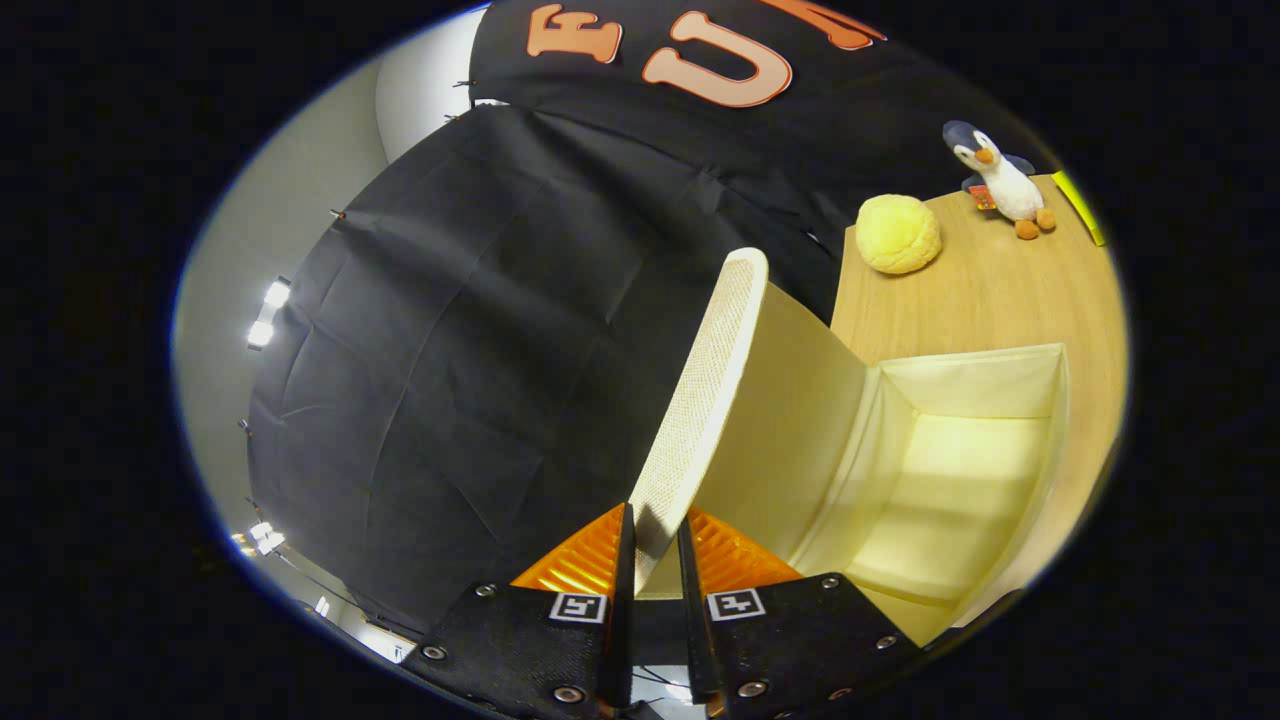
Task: Open the storage box then place both shoes into the box .Put the left shoe in first, then the right shoe, with the right side of both shoes facing outward in a uniform manner.
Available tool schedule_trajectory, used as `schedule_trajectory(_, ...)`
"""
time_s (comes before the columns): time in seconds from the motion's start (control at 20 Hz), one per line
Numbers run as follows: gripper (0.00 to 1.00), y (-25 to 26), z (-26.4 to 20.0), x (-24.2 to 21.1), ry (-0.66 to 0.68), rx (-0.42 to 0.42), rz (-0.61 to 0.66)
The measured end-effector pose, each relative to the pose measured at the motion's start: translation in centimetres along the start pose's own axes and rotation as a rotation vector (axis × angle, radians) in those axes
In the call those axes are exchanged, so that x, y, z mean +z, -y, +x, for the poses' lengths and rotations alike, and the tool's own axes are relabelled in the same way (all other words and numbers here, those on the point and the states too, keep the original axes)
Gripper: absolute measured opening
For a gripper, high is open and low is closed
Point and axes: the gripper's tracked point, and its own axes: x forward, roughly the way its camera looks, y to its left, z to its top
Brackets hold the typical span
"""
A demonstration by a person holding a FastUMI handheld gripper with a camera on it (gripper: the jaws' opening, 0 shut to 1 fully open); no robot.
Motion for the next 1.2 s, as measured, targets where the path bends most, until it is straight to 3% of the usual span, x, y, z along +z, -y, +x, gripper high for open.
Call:
schedule_trajectory(0.2,0.23,-0.8,6.1,-0.5,0.018,-0.042,0.086)
schedule_trajectory(0.4,0.29,-1.5,9.6,-2.1,-0.002,-0.069,0.094)
schedule_trajectory(0.55,0.41,-1.0,10.3,-3.2,-0.029,-0.087,0.078)
schedule_trajectory(0.85,0.75,4.3,4.9,-3.6,-0.022,-0.197,-0.027)
schedule_trajectory(1.05,0.86,8.8,-1.7,-2.7,0.019,-0.300,-0.140)
schedule_trajectory(1.2,0.92,13.3,-7.3,-1.2,0.090,-0.432,-0.247)
